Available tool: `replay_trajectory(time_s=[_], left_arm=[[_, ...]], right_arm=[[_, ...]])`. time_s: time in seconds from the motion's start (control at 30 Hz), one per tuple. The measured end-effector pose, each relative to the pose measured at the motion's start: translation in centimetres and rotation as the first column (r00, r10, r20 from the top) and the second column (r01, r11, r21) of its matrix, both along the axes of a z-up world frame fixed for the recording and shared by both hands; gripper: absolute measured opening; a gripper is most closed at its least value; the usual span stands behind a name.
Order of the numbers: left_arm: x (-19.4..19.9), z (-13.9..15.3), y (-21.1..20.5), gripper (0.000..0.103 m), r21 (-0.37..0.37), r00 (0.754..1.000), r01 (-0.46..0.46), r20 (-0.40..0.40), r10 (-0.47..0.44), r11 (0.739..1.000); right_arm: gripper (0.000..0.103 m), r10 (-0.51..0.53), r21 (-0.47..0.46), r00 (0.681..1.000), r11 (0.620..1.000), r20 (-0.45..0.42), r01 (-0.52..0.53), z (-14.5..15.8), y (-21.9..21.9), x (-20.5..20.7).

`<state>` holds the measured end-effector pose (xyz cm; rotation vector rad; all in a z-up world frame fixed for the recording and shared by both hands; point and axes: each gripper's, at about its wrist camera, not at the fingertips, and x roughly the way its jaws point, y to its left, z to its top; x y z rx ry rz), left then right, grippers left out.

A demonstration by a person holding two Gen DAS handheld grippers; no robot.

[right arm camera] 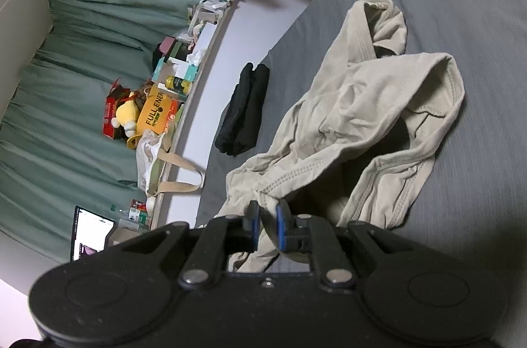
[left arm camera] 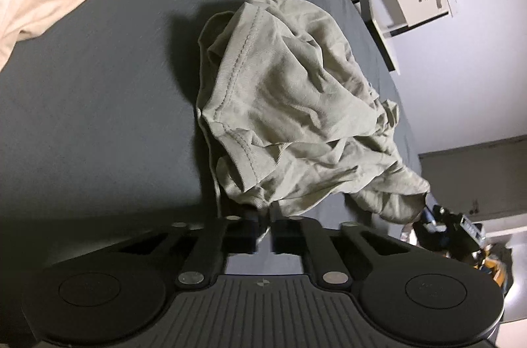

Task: Fold clothes
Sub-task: 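Open the right gripper to release the garment while the left gripper holds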

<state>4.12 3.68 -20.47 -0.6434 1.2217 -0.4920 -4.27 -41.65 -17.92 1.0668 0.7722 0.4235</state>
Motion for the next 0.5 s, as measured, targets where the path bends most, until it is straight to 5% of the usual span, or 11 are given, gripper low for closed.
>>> replay_trajectory(time_s=[0.27,0.5], left_arm=[[-0.3,0.6,-0.5,0.003,0.038,0.998,0.0,0.067,-0.003,0.999],[-0.1,1.0,-0.7,0.003,0.102,0.995,0.062,0.069,-0.069,0.993]], right_arm=[[0.054,-0.044,0.026,0.998,0.999,-0.036,0.045,-0.5,-0.4,0.0],[0.055,-0.063,0.099,0.996,0.993,-0.067,0.069,-1.4,-0.6,0.9]])
